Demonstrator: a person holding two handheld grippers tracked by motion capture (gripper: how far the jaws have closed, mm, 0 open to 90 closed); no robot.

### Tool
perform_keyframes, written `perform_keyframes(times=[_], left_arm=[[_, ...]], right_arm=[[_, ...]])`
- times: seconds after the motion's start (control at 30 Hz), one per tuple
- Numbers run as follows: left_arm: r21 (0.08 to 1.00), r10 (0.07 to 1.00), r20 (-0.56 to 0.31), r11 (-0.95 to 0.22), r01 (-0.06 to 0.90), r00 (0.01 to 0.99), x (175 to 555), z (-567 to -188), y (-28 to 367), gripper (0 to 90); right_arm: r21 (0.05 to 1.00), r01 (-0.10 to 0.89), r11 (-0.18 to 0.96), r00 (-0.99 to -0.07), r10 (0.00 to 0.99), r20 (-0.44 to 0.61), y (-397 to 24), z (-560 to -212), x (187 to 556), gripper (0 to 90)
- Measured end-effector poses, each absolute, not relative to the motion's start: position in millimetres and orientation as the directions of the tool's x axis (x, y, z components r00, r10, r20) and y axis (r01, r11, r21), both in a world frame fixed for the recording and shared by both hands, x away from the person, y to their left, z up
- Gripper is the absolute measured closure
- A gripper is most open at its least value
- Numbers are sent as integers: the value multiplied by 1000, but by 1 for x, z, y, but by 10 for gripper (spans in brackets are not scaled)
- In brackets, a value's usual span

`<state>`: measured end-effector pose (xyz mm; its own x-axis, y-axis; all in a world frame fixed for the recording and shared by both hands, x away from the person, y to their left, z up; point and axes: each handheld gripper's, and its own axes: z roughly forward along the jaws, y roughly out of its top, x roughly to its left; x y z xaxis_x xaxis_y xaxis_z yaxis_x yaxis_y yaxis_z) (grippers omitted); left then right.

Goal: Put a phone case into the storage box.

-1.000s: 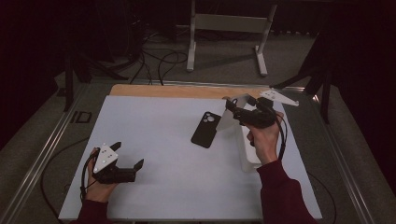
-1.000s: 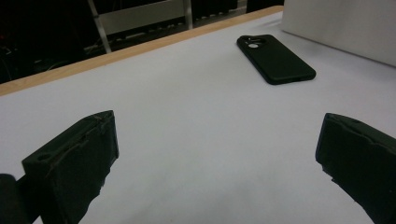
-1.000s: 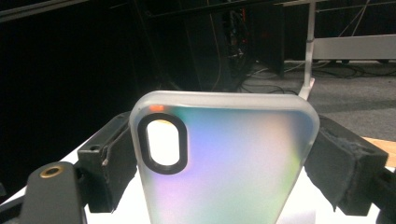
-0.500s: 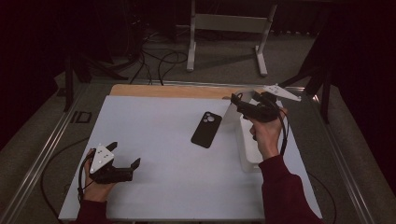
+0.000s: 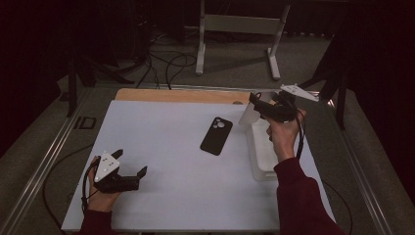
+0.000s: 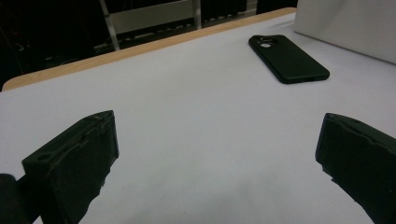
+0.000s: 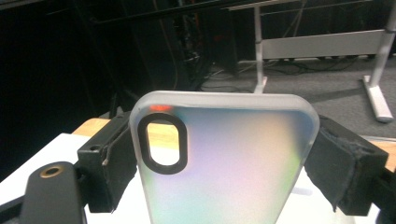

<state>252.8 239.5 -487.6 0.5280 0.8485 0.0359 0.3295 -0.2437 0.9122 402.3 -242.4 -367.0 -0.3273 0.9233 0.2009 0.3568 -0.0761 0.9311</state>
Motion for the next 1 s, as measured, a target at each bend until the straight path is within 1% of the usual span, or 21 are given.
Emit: perform_keyframes(times=[0.23,0.6,0.73,0.9,1.0], left_arm=[[913,848,35,-243,328,529,252,-487,239,0],[915,849,32,-237,326,528,251,-486,240,0],[917,850,31,-234,324,525,250,-486,241,0],[918,850,30,-231,323,525,250,-485,242,0],[918,851,30,-230,322,524,250,-485,242,0]], right_arm=[[934,351,-67,-279,945,173,-252,-364,412,163],[925,376,-53,-190,973,133,-261,-377,432,163],[924,380,-50,-170,978,123,-261,-379,438,163],[922,388,-12,-155,985,77,-259,-381,445,162],[918,398,-7,-145,987,70,-258,-384,449,162]])
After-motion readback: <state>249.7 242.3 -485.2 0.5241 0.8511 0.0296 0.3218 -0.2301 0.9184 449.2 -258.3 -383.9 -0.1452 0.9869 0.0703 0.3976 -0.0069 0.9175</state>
